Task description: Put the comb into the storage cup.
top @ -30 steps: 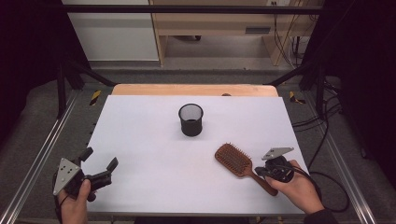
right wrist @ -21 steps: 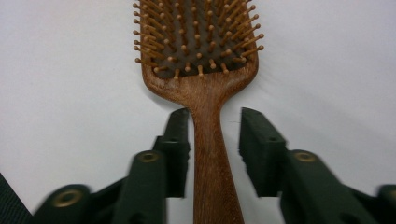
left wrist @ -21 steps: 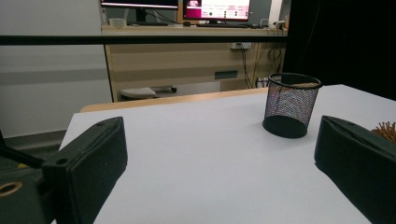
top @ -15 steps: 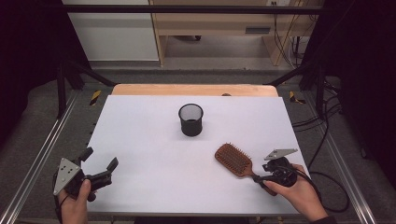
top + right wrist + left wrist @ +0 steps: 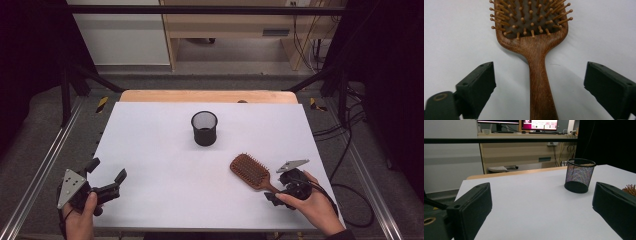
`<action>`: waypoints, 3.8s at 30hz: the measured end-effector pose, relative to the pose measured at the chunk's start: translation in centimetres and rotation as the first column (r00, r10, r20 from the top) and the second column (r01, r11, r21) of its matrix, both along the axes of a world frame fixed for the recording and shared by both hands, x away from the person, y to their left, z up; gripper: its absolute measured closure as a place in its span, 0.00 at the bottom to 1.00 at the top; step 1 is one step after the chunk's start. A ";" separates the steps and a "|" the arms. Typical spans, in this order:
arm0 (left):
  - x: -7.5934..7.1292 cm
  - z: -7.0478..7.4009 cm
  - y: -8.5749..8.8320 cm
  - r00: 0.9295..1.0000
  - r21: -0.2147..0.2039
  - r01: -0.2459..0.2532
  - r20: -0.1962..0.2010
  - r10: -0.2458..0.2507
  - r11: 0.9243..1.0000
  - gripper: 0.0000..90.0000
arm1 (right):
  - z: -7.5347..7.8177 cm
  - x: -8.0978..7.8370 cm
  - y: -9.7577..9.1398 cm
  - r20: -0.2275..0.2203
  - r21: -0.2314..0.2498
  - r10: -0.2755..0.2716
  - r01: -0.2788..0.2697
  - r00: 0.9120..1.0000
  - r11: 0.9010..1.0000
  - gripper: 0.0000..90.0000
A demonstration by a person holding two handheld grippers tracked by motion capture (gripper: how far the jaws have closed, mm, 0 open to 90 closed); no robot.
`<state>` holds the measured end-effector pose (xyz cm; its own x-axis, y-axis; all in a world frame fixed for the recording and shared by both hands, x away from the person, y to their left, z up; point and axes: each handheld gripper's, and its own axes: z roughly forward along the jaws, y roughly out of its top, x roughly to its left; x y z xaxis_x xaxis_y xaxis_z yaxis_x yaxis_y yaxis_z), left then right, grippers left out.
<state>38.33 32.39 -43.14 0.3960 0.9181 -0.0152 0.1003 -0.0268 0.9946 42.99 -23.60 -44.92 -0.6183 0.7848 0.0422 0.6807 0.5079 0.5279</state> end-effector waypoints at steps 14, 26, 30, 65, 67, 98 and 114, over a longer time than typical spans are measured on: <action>0.0 0.0 0.0 1.000 0.001 0.000 0.001 0.000 1.000 0.03 | -0.6 0.6 1.1 -0.035 -0.051 0.021 -0.022 0.999 0.998 0.55; 0.0 0.0 -0.1 1.000 0.005 -0.001 0.000 0.001 1.000 0.03 | -0.8 0.5 1.8 -0.031 -0.104 0.030 -0.034 0.999 0.994 0.74; 0.0 0.0 -0.2 1.000 0.009 0.002 0.000 -0.002 1.000 0.03 | -0.7 0.4 2.4 -0.041 -0.136 0.032 -0.038 0.999 0.990 0.79; -0.1 0.1 -0.2 1.000 0.004 0.005 0.003 -0.005 1.000 0.03 | 1.4 0.9 2.5 0.025 -0.060 0.036 -0.034 0.999 0.998 0.81; -0.1 0.1 -0.3 1.000 0.006 0.007 0.003 -0.007 1.000 0.03 | 2.1 0.9 2.6 0.062 -0.026 0.033 -0.032 0.998 0.999 0.81; -0.6 0.6 -3.7 0.996 0.021 0.087 0.002 -0.087 0.996 0.03 | 3.1 0.3 5.3 0.344 0.229 -0.020 -0.063 0.939 0.971 0.81; 0.9 3.8 -10.9 0.962 -0.002 0.274 -0.021 -0.274 0.962 0.03 | 5.0 0.2 7.1 0.428 0.300 -0.013 -0.128 0.904 0.945 0.81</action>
